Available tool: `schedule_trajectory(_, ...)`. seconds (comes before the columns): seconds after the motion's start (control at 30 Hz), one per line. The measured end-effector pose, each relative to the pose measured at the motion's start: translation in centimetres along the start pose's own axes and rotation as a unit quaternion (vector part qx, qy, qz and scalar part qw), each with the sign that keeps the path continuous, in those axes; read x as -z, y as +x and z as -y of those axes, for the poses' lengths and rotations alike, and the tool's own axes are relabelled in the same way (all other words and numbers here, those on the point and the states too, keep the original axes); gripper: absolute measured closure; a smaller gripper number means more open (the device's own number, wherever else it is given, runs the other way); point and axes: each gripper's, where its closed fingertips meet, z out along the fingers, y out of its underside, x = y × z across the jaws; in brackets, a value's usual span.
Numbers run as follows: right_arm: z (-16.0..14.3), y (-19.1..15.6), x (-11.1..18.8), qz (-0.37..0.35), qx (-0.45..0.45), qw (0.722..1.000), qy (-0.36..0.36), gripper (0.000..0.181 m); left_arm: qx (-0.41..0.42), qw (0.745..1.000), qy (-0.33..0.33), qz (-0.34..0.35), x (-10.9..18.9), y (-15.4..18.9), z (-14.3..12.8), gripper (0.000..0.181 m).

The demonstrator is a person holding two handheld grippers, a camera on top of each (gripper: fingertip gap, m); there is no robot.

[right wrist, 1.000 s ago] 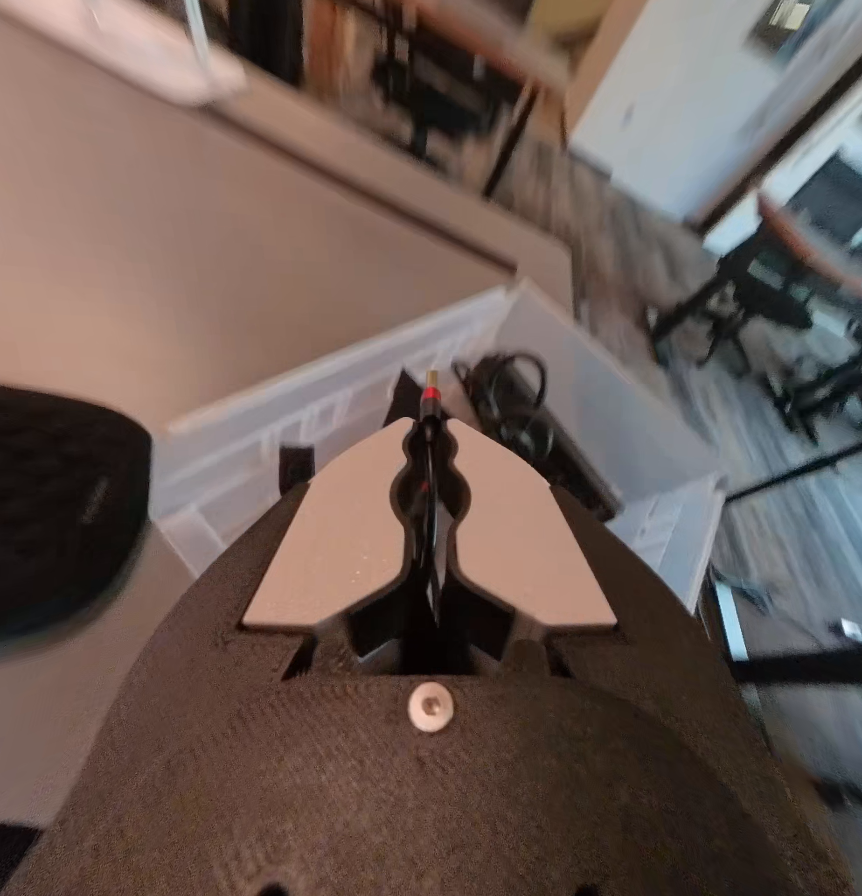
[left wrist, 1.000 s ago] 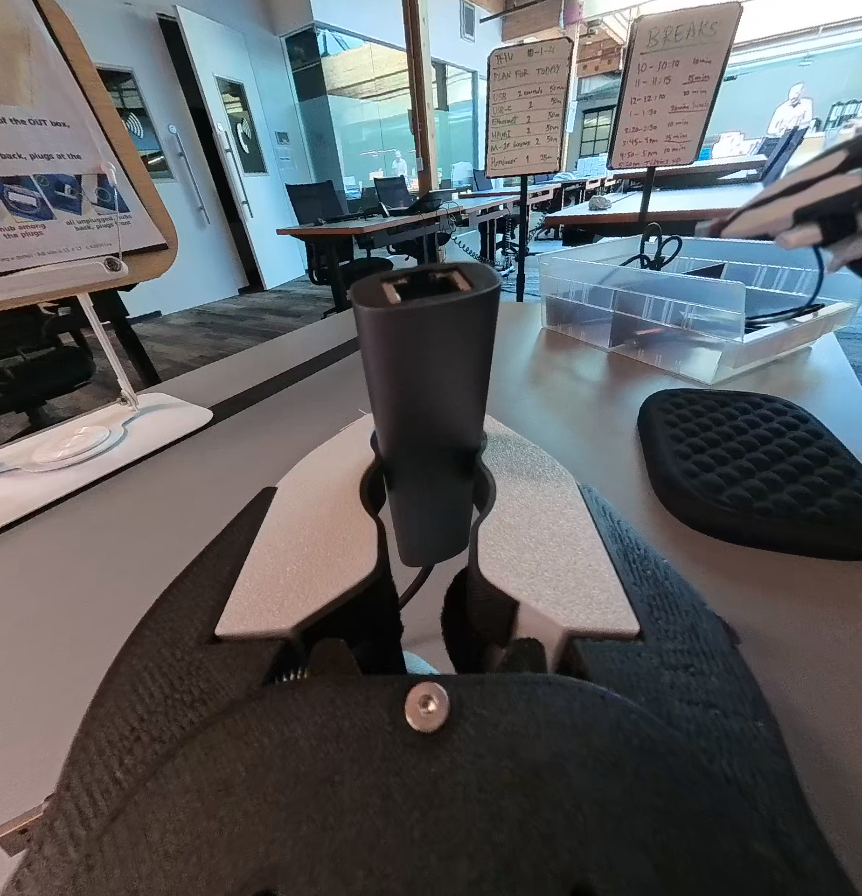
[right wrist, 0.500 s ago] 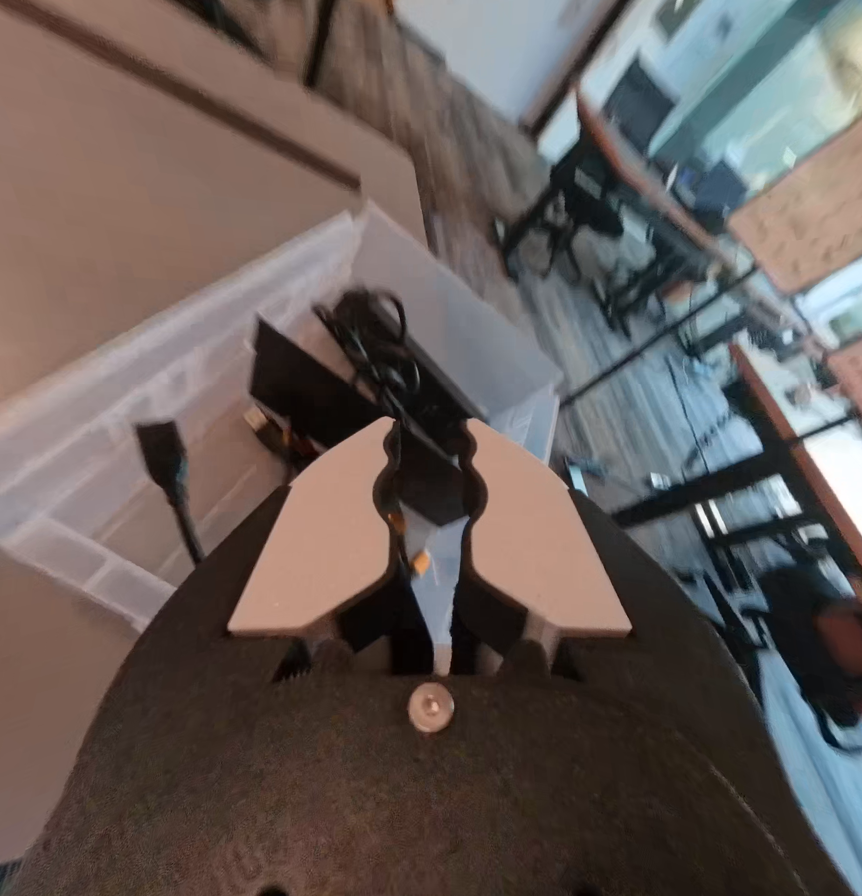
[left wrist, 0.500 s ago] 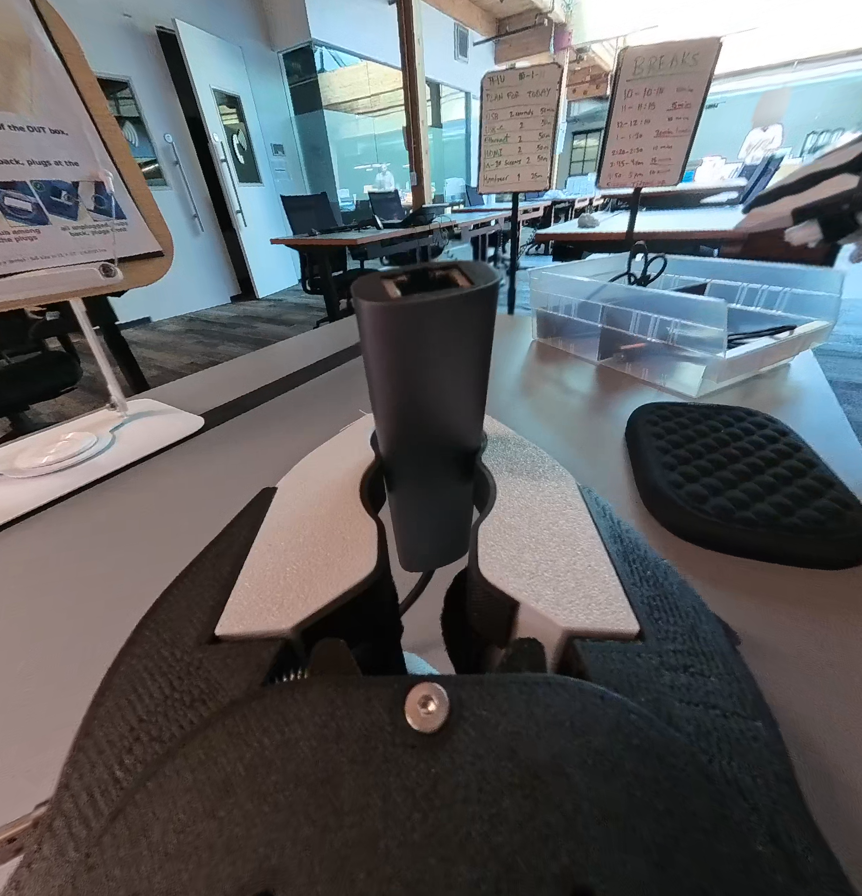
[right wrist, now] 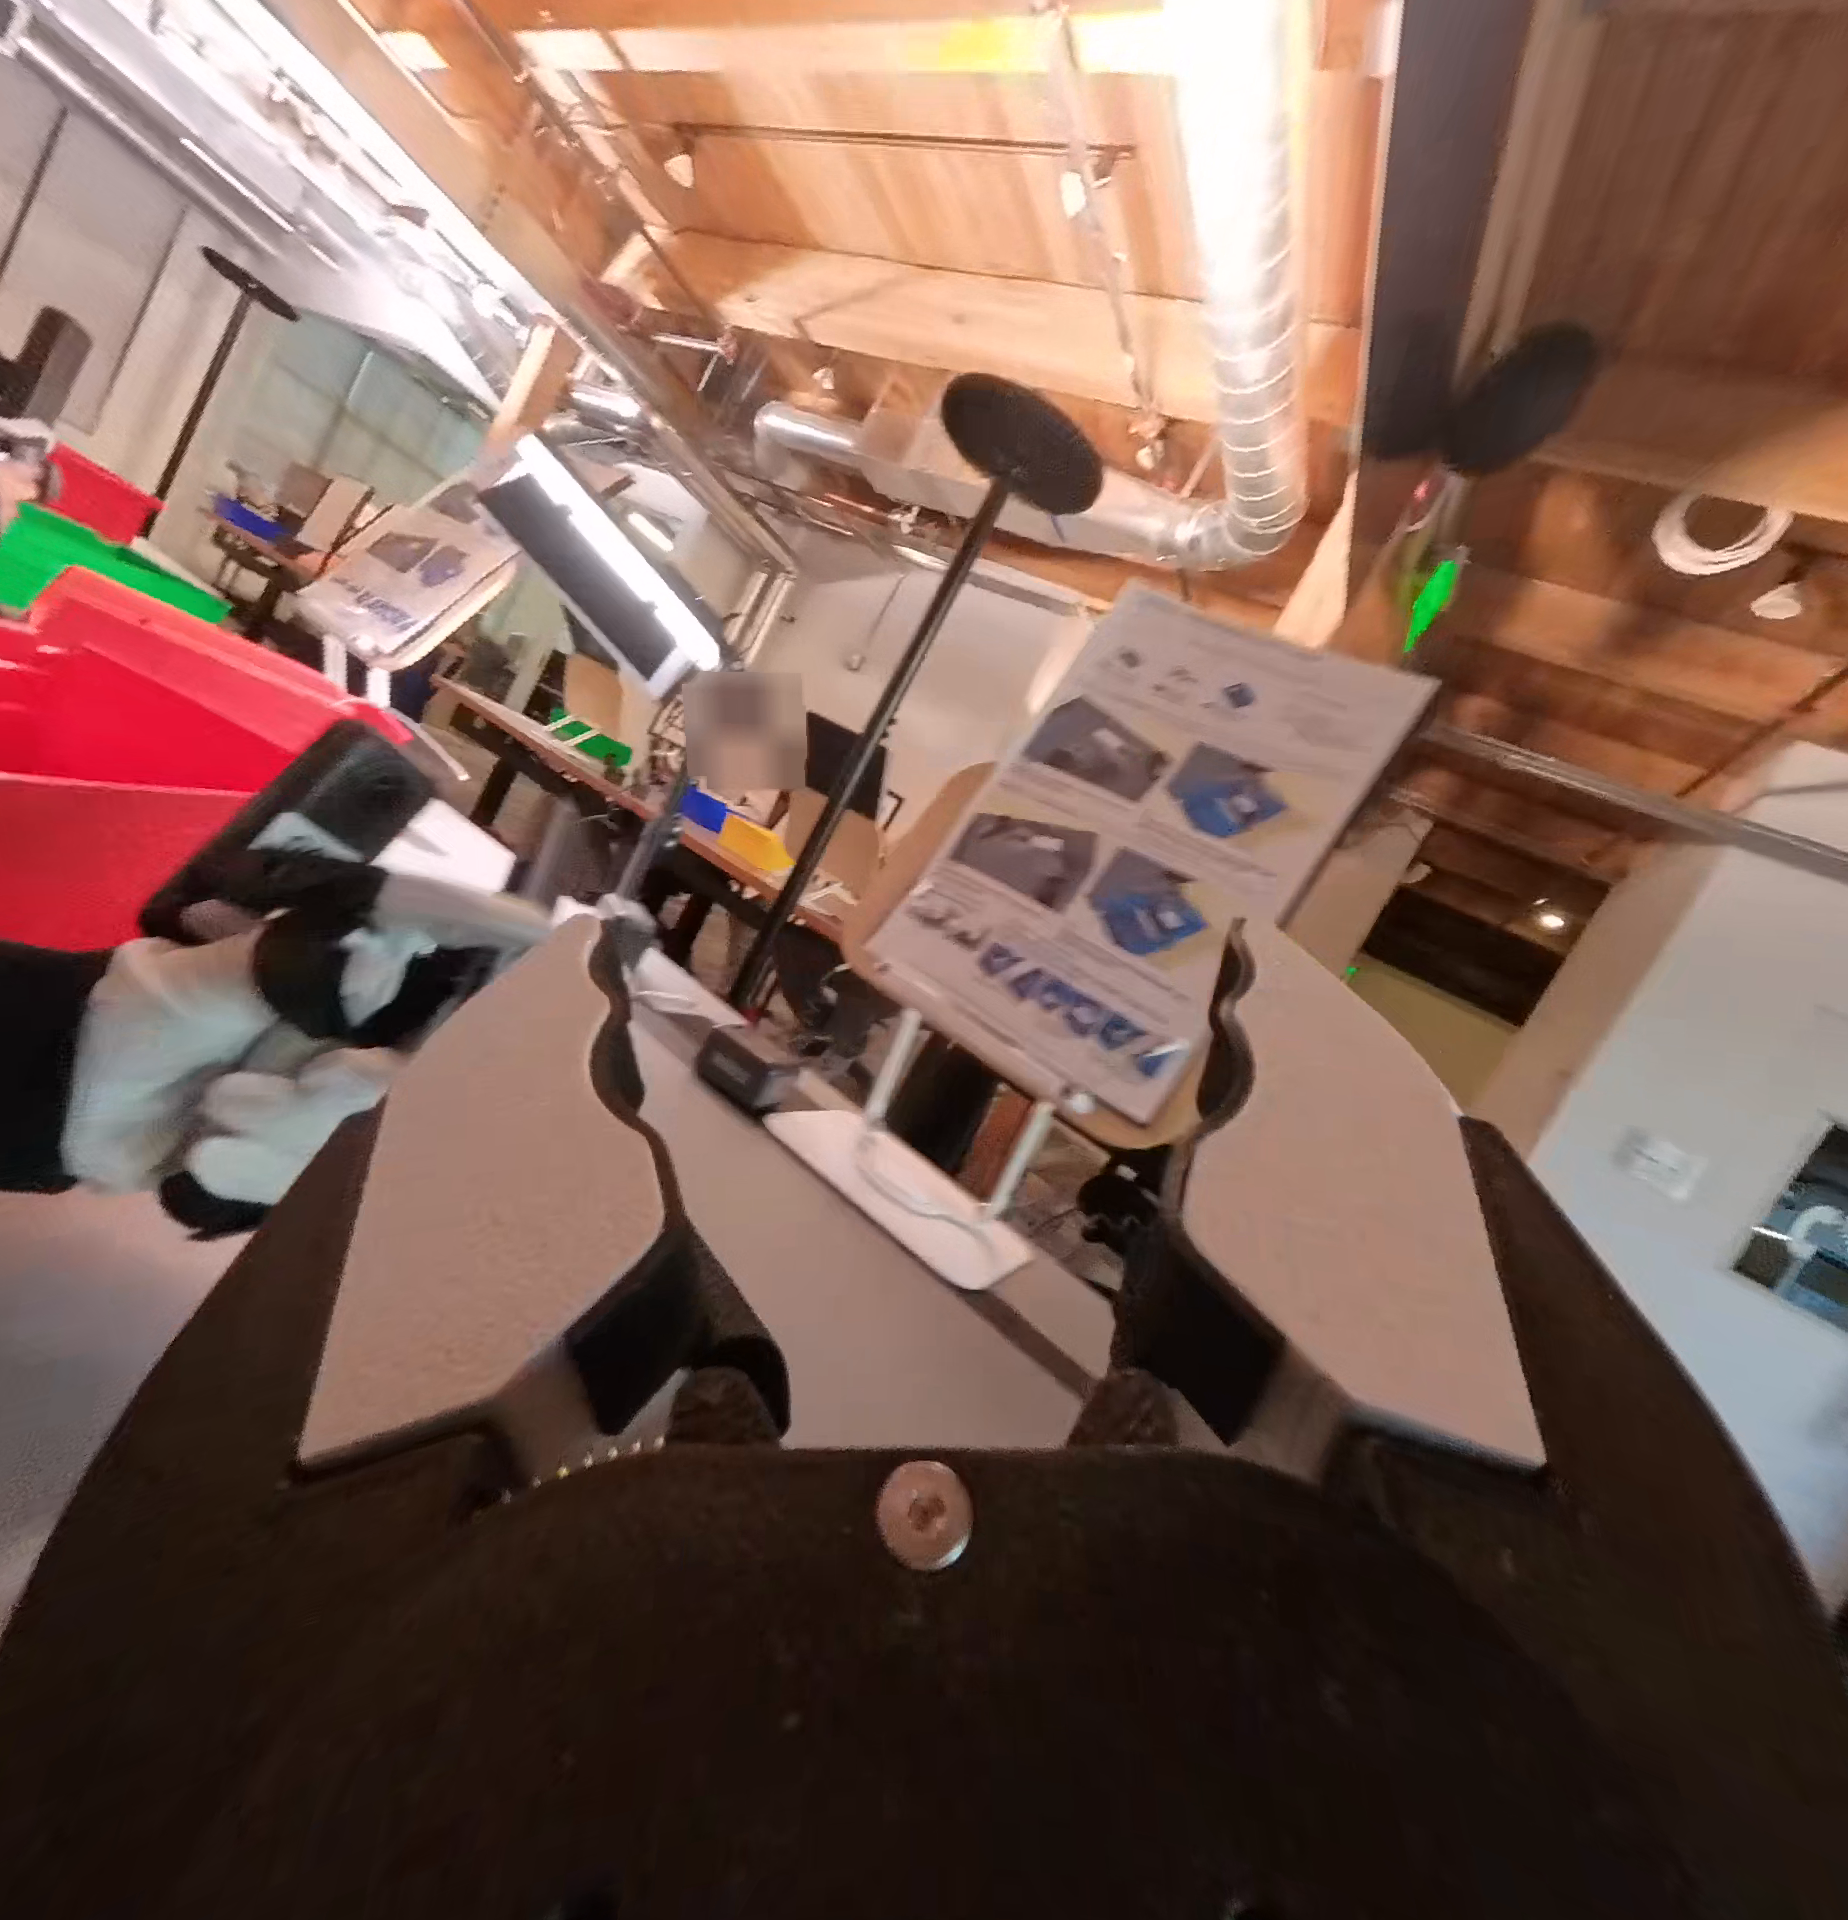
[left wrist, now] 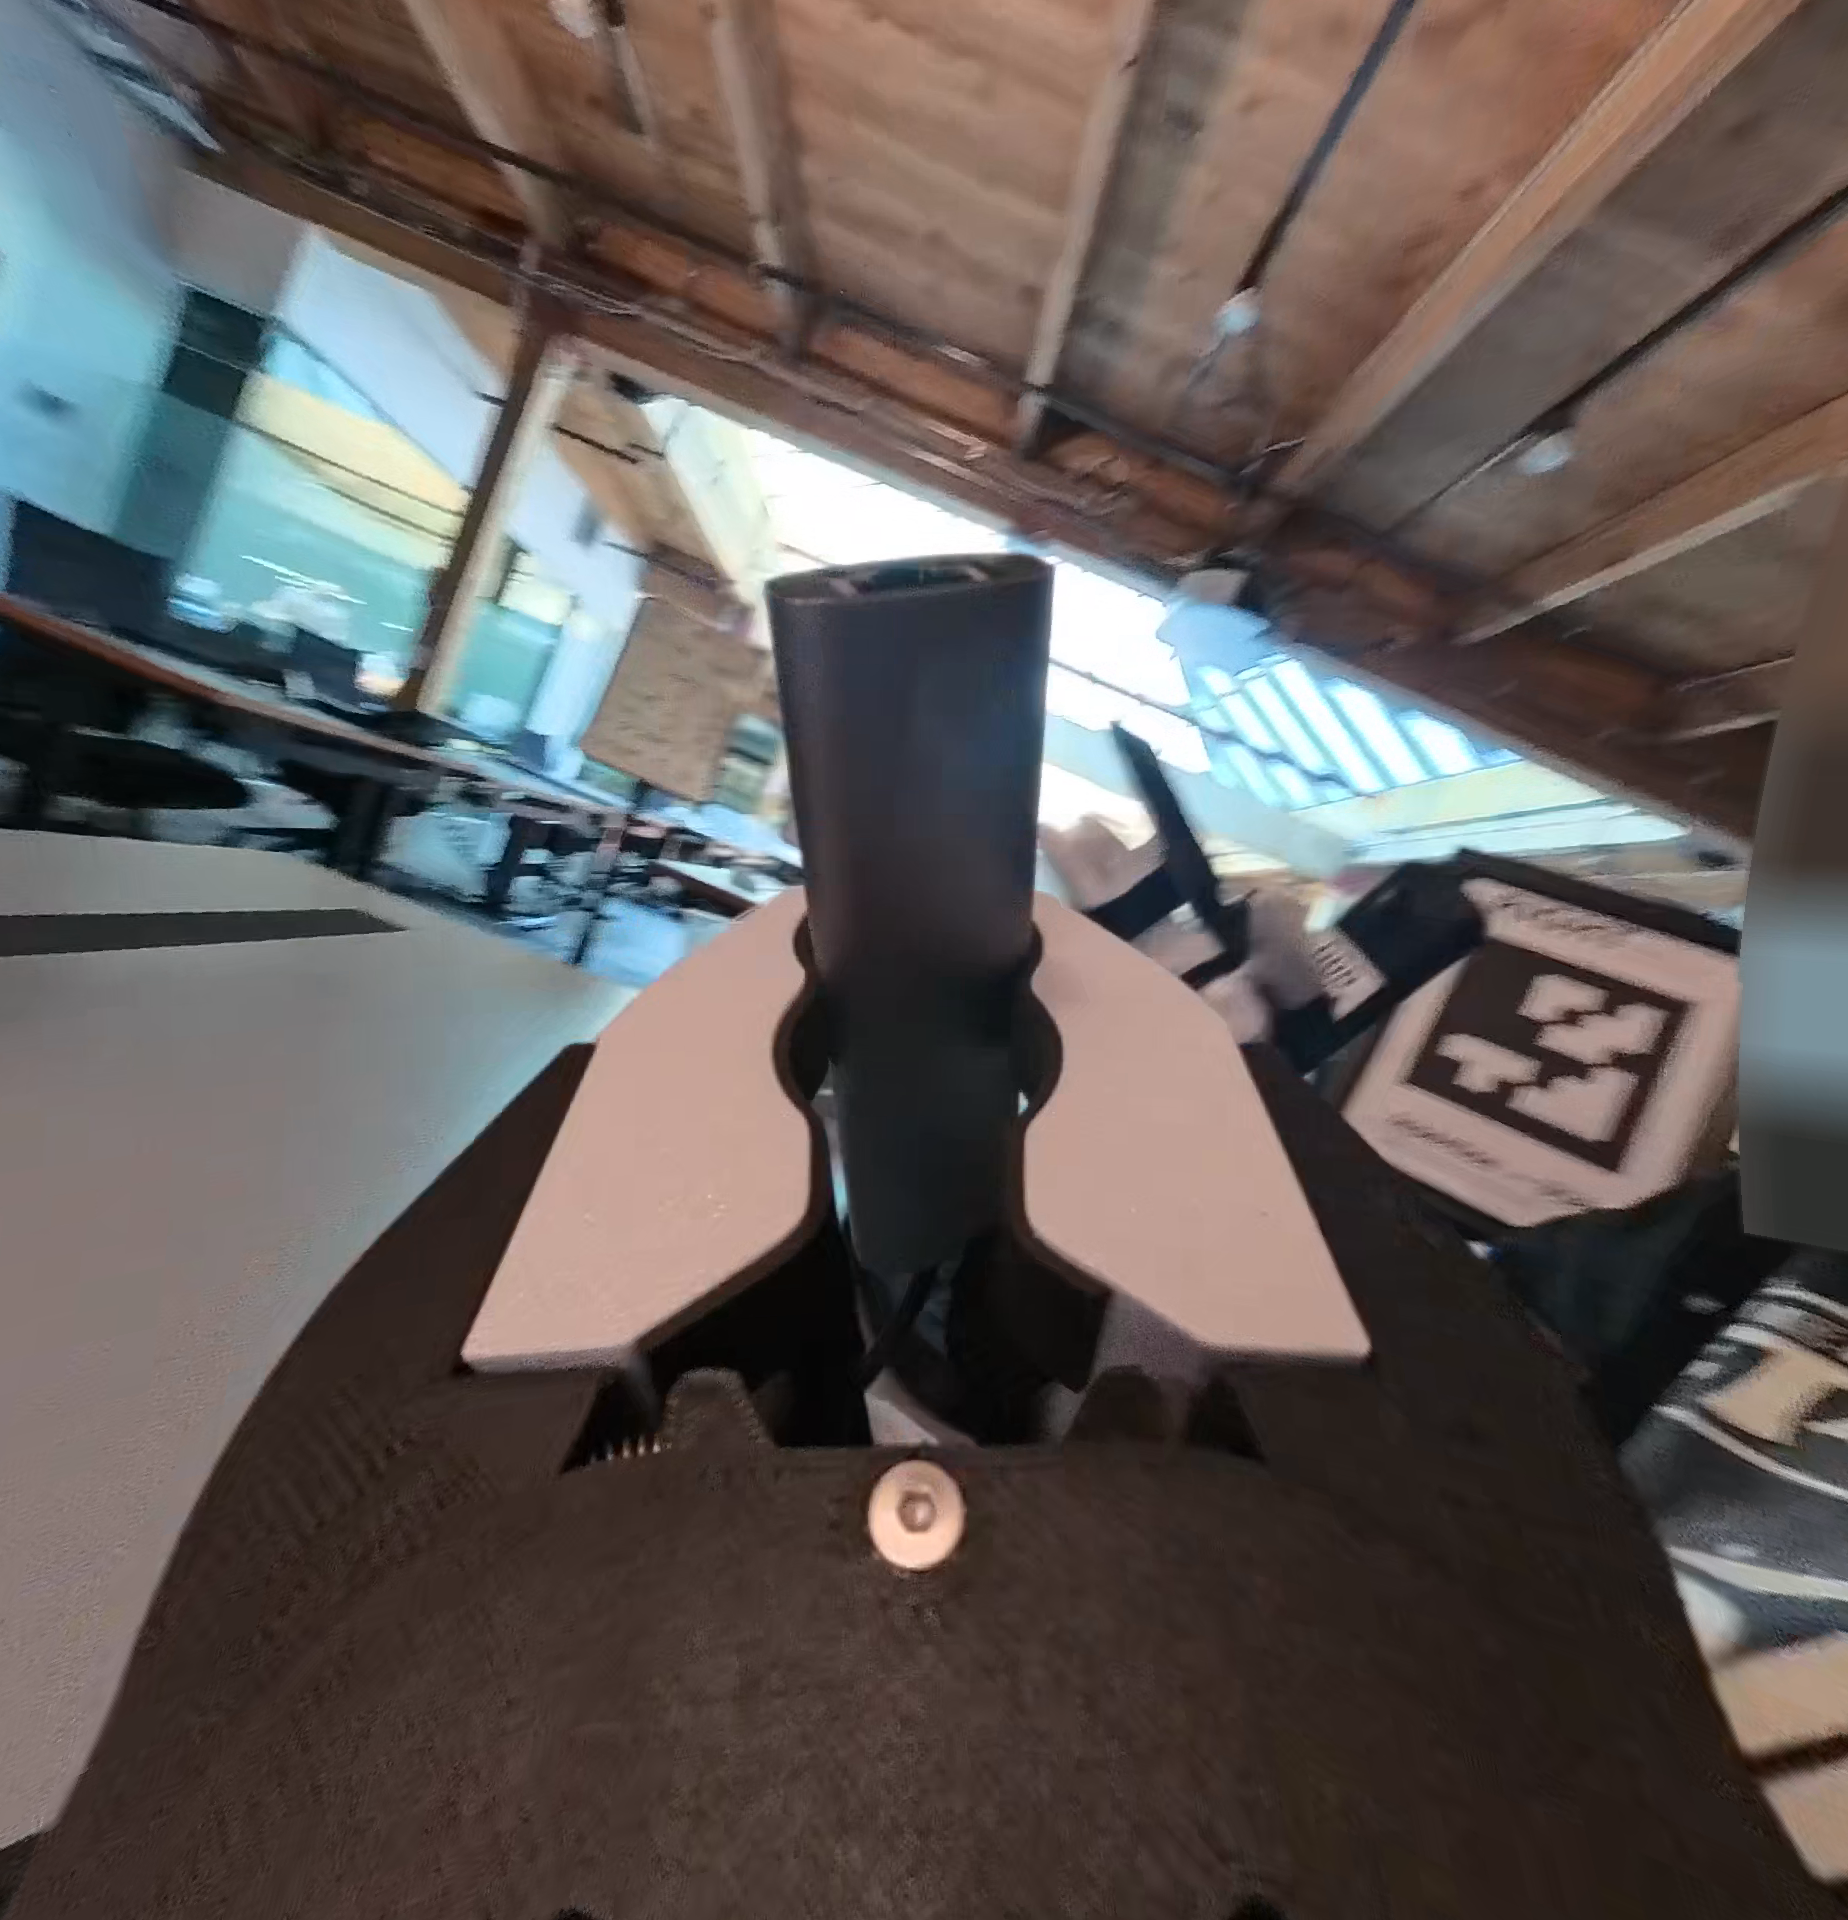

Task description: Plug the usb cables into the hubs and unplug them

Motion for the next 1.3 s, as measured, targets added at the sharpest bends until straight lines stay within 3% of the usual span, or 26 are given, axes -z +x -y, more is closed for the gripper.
schedule_trajectory(0.13,-4.5,-9.8,-2.8,0.093,-0.052,0.993,-0.043,0.102,0.02,0.998,0.0,-0.054,-0.7,1.6,-0.7,0.15)
schedule_trajectory(0.2,-6.4,-12.9,-3.0,0.121,-0.039,0.989,-0.078,0.117,0.019,0.997,-0.013,-0.068,-1.2,2.4,-1.3,0.15)
schedule_trajectory(0.4,-8.2,-13.9,-3.0,0.111,-0.02,0.987,-0.112,0.153,0.004,0.992,-0.072,-0.101,-2.4,4.3,-4.0,0.149)
schedule_trajectory(0.5,-8.5,-13.2,-2.7,0.11,0.03,0.986,-0.125,0.158,-0.021,0.992,-0.074,-0.102,-2.4,4.4,-4.0,0.15)
schedule_trajectory(0.7,-6.4,-8.7,-2.2,0.08,0.095,0.987,-0.102,0.165,-0.181,0.982,-0.042,-0.047,-2.3,4.6,-2.3,0.114)
schedule_trajectory(1.03,0.8,4.4,1.9,-0.094,0.146,0.984,-0.04,0.165,-0.279,0.944,-0.052,0.165,-1.0,-1.3,-1.0,0.113)
schedule_trajectory(1.3,6.3,16.1,6.9,-0.218,0.171,0.96,-0.025,0.165,-0.338,0.923,-0.055,0.174,-1.1,-1.3,-1.1,0.115)
